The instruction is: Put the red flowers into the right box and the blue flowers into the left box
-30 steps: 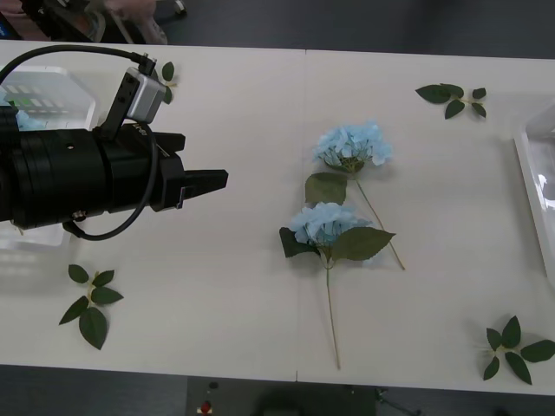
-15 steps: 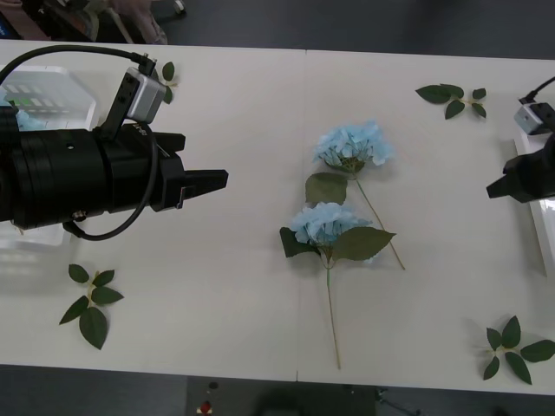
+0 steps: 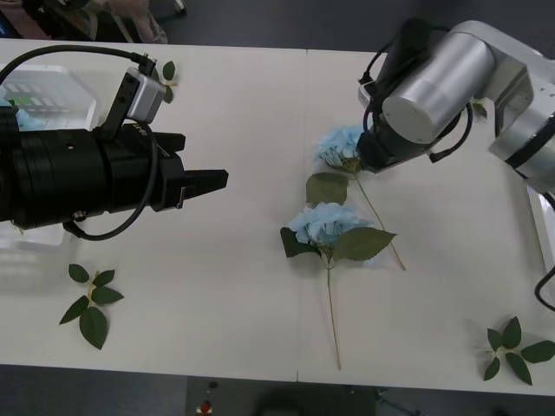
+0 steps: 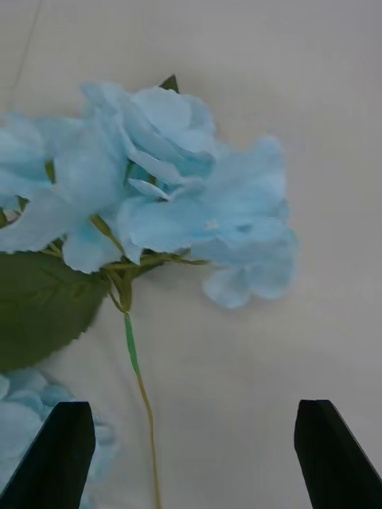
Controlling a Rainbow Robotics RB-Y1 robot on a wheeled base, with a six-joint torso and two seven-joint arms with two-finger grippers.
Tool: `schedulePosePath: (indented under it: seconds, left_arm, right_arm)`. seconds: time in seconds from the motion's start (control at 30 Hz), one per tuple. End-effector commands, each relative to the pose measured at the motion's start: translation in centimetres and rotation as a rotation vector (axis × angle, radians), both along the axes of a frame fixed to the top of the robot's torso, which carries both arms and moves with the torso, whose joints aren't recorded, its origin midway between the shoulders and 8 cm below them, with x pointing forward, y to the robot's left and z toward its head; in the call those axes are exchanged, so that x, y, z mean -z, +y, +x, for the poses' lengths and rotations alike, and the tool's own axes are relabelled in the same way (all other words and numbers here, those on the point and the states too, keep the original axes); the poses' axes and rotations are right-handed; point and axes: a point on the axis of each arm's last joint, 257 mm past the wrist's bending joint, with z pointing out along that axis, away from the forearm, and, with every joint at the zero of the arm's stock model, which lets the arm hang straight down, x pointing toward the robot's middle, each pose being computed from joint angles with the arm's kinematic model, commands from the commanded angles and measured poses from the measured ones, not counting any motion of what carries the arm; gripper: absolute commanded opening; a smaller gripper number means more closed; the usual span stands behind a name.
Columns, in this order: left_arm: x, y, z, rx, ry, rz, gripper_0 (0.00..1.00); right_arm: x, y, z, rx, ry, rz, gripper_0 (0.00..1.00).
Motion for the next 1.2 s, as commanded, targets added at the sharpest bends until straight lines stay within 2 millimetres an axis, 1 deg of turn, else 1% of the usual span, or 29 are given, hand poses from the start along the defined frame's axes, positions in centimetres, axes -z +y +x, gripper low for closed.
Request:
schedulePosePath:
  seconds: [0.03, 0.1, 0.2, 0.33, 0.57, 0.6, 0.77, 0.83, 0.9, 0.93, 1.0, 1.03, 1.07, 1.13, 1.2]
  left_arm:
    - [-1.4, -0.4, 0.0, 0.025, -0.053, 0.015, 1.00]
    - [-1.4, -0.4, 0.0, 0.025, -0.053, 0.015, 1.00]
    - [-1.4, -0.4, 0.0, 0.025, -0.053, 0.015, 1.00]
    - [-1.4, -0.4, 0.0, 0.025, -0.053, 0.015, 1.00]
    - [-1.4, -0.4, 0.0, 0.025, -0.053, 0.015, 1.00]
    - [-1.4, -0.4, 0.0, 0.025, -0.053, 0.015, 1.00]
    - [-1.4, -0.4, 0.0, 0.025, -0.053, 0.015, 1.00]
    - [-1.4, -0.4, 0.0, 0.025, -0.053, 0.015, 1.00]
    - [-1.4, -0.4, 0.0, 0.025, -0.053, 0.015, 1.00]
    - [-1.4, -0.4, 0.0, 0.025, -0.053, 0.015, 1.00]
    - [-1.4, -0.4, 0.0, 0.025, -0.053, 0.015, 1.00]
    - [-1.4, -0.4, 0.0, 0.025, -0.053, 0.015, 1.00]
    - [-1.4, -0.4, 0.0, 0.025, -0.053, 0.015, 1.00]
    - [-1.4, -0.4, 0.0, 0.025, -0.053, 0.015, 1.00]
    - [-1.4, -0.4, 0.0, 0.025, -0.053, 0.015, 1.00]
  right_arm:
    - [0.4, 0.8, 1.2, 0.028, -0.028, -0.008, 0.74]
    - [1.3, 1.6, 1.2, 0.018, -0.023, -0.016, 0.73]
    - [2.7, 1.9, 1.1, -0.008, -0.030, -0.044, 0.73]
    - [4.1, 1.4, 0.9, -0.025, -0.031, -0.068, 0.74]
    - [6.6, 0.5, 1.7, -0.023, -0.037, -0.080, 0.73]
    - [7.1, 0.5, 1.8, -0.027, -0.040, -0.079, 0.73]
    - [8.0, 0.7, 2.3, -0.020, -0.041, -0.066, 0.74]
    - [8.2, 0.8, 2.4, -0.017, -0.044, -0.071, 0.68]
    - [8.5, 0.9, 2.4, -0.019, -0.043, -0.072, 0.56]
    - [8.5, 1.0, 2.5, -0.018, -0.044, -0.070, 0.52]
    - [8.6, 1.1, 2.5, -0.015, -0.043, -0.068, 0.28]
    - [8.6, 1.1, 2.5, -0.014, -0.043, -0.067, 0.20]
    - [8.6, 1.1, 2.5, -0.013, -0.043, -0.068, 0.09]
    - [8.4, 0.8, 2.6, -0.016, -0.045, -0.072, 0.00]
    - [8.3, 0.7, 2.7, -0.015, -0.046, -0.061, 0.00]
